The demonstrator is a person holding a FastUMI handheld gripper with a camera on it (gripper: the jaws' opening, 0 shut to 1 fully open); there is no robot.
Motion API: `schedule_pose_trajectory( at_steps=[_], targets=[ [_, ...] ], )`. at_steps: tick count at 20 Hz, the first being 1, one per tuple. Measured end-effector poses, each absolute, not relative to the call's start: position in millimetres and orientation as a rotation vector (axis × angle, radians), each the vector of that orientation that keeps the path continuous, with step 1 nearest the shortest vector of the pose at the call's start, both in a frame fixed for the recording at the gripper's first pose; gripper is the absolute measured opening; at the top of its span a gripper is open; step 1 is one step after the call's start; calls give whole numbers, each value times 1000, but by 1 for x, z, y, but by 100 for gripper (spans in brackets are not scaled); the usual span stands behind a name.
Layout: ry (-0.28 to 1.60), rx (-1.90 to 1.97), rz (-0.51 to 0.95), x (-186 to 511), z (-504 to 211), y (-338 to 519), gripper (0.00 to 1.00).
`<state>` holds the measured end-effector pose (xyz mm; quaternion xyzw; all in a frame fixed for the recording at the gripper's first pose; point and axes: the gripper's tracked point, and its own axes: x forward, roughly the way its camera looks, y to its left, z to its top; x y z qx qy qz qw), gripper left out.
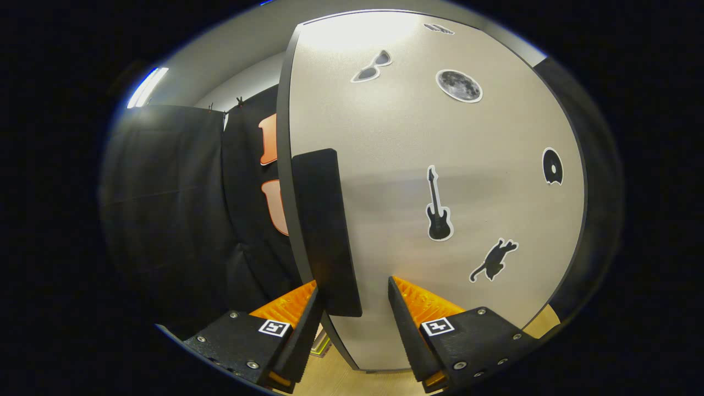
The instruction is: Open the shoe cabinet door, grab the shoes and put them into the shoe cabinet, then close the shoe cabinet door.
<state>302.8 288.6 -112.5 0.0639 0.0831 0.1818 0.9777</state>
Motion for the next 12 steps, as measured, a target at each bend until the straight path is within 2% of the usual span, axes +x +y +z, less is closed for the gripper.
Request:
schedule_pose_trajectory(
  at_steps=[7, 12],
  targets=[
    [184, 121, 343, 303, -115, 288, 75],
    [188, 117, 343, 272, -104, 278, 76]
  ],
)
